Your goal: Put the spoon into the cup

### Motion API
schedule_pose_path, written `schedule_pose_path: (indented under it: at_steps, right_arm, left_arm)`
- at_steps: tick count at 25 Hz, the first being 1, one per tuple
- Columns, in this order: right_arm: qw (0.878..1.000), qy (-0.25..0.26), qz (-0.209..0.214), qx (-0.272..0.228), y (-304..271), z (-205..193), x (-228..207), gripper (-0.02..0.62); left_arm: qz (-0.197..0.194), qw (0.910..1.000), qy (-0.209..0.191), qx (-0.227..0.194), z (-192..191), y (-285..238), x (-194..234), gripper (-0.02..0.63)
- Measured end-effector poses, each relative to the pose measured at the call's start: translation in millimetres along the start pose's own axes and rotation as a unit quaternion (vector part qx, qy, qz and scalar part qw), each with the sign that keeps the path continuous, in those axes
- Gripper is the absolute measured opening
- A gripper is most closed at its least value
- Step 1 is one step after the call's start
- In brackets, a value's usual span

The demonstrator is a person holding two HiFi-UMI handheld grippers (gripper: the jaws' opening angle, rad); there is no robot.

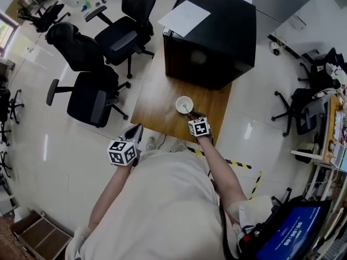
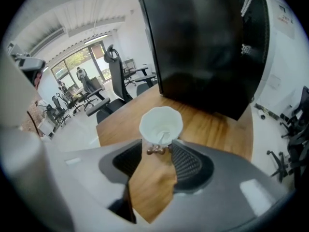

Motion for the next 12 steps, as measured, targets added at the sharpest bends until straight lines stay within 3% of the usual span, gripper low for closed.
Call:
schedule_pose_path:
  at_steps: [7, 12]
  right_arm:
    - [0.997, -0.019, 0.003, -0.078, 29.2, 17.0, 22.8, 0.186]
    - [0.987, -0.054, 0.035, -0.145, 63.3, 22.0, 55.2, 0.186]
  left_arm:
    - [-0.033, 0.9993, -0.02, -0.001, 4.4, 3.1, 10.6, 0.0]
    - [-0.067, 0.9969, -0.042, -0.004, 6.7, 7.6, 18.1, 0.001]
Point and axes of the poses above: the fingertips, and each gripper's own axes: y backward along the fingers, x to its left, z out of its top, the point moved 4 cm from there along y, backward along the fingers, and after that the axes turned 13 degrees about -y, right-handed, at the moved point
